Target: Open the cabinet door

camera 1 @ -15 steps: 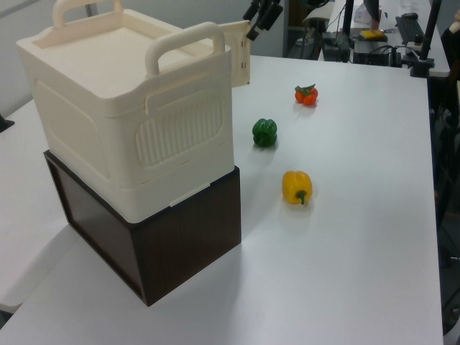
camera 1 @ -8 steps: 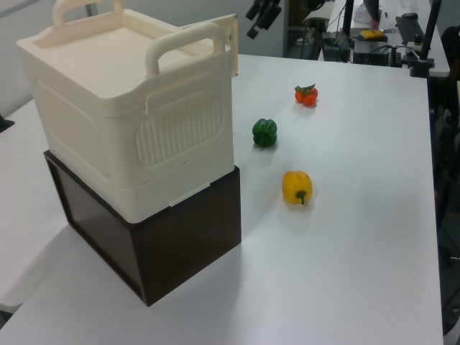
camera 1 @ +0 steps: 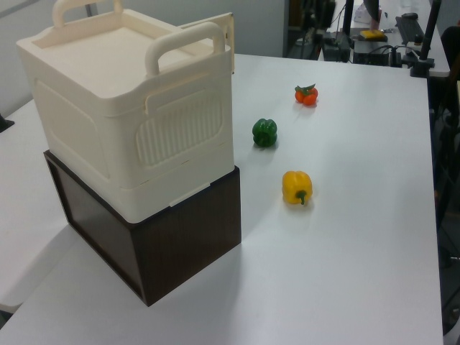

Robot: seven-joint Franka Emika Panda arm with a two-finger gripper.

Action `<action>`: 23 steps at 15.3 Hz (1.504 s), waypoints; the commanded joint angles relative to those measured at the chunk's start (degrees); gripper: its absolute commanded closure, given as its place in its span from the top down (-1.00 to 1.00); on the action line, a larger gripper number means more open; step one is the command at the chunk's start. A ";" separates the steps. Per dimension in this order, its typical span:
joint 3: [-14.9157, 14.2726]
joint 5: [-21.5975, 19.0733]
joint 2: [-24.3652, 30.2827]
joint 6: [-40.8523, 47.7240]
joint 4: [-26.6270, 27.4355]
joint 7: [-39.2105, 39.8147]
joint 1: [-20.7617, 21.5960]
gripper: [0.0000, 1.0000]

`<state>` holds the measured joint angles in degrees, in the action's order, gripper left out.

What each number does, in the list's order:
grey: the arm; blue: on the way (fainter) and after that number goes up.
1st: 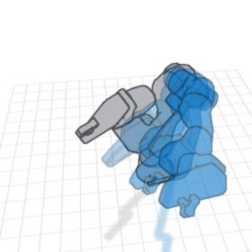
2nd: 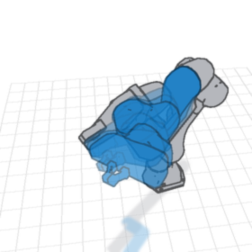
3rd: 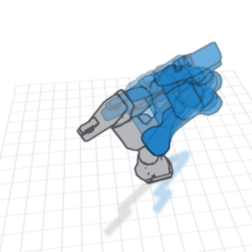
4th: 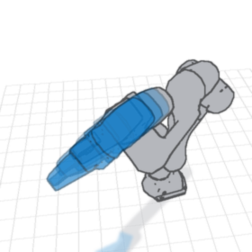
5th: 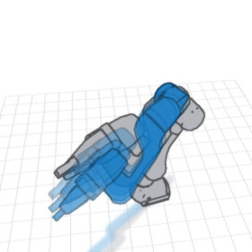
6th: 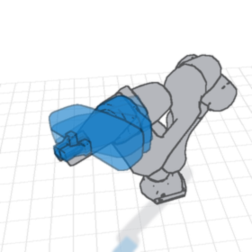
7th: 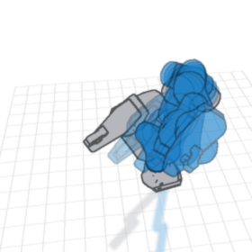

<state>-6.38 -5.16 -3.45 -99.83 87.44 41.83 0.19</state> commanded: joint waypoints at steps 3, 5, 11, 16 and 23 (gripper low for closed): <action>0.14 1.56 6.51 11.83 1.86 -16.91 2.53 1.00; 0.41 1.56 7.75 13.51 1.86 -29.21 4.73 1.00; 2.51 1.21 7.84 9.06 3.69 -42.00 6.76 1.00; 3.66 1.03 6.88 -1.14 6.95 -41.30 5.27 1.00; 4.28 1.03 6.70 -0.72 7.13 -40.24 4.12 1.00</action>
<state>-2.99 -4.71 2.16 -100.07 93.34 1.07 5.11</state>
